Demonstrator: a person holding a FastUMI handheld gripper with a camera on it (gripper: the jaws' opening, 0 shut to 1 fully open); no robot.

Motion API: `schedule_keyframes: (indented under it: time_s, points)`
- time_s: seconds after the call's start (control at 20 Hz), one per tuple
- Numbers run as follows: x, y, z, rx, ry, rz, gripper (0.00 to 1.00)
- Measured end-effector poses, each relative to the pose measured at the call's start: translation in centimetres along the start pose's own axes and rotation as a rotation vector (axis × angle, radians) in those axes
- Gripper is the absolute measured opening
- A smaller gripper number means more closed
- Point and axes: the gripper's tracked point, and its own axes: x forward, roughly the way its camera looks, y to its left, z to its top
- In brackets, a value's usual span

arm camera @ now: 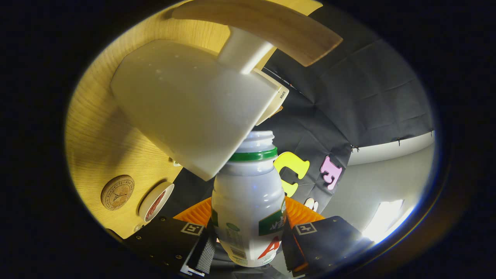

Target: Take the bottle from table, then pour the juice into the cup, finally place the bottle on the coaster

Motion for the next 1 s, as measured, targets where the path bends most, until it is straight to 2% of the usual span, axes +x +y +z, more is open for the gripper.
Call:
schedule_keyframes:
  time_s: [0.15,1.0]
  points:
    - [0.1,0.3,-0.3,0.055,0.009,0.021,0.70]
    - [-0.3,2.9,-2.0,0.721,0.049,0.230,0.70]
